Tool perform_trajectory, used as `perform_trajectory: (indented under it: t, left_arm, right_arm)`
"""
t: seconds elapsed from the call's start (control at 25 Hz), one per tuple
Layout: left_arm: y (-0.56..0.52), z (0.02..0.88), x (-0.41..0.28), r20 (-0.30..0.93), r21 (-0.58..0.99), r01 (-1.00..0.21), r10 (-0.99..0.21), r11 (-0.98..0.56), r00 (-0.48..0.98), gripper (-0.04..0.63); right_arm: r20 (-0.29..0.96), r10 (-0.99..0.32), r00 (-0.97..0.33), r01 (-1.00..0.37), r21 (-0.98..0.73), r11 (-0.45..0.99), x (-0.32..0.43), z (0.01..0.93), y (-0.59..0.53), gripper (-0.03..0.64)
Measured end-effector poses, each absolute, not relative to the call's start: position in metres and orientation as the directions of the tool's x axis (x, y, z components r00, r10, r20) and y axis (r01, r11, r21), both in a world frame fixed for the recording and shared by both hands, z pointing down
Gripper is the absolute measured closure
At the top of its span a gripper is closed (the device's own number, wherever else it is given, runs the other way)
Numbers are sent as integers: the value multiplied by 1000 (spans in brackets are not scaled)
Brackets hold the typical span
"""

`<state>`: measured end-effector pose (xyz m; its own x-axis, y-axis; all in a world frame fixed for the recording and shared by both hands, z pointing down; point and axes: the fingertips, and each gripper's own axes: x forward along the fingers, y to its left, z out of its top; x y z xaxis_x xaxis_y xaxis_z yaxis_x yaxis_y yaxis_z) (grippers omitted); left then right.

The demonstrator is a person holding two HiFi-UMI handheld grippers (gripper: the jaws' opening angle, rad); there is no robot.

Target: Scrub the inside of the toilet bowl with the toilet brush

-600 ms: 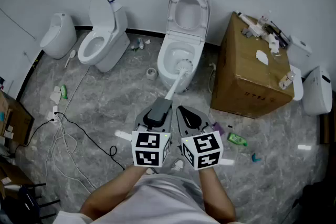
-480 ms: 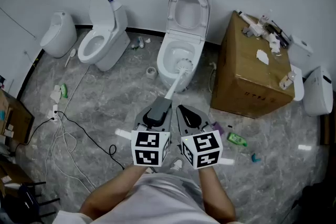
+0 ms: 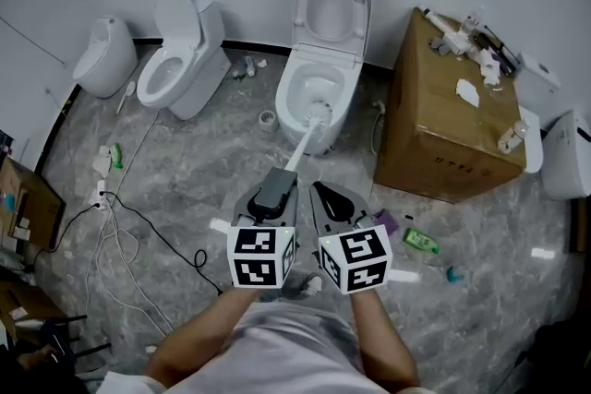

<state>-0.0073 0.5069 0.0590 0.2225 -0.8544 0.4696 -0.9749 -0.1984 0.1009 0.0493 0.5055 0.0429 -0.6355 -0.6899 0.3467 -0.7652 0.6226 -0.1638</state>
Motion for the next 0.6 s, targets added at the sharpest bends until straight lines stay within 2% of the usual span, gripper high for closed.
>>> perform_trajectory:
  t: [0.6]
  left_arm:
    - [401,100,-49,521,159,-967,-815,-201,255,442]
  right_arm:
    - [410,-686,-601,-792,-194,579,13,82,403,617]
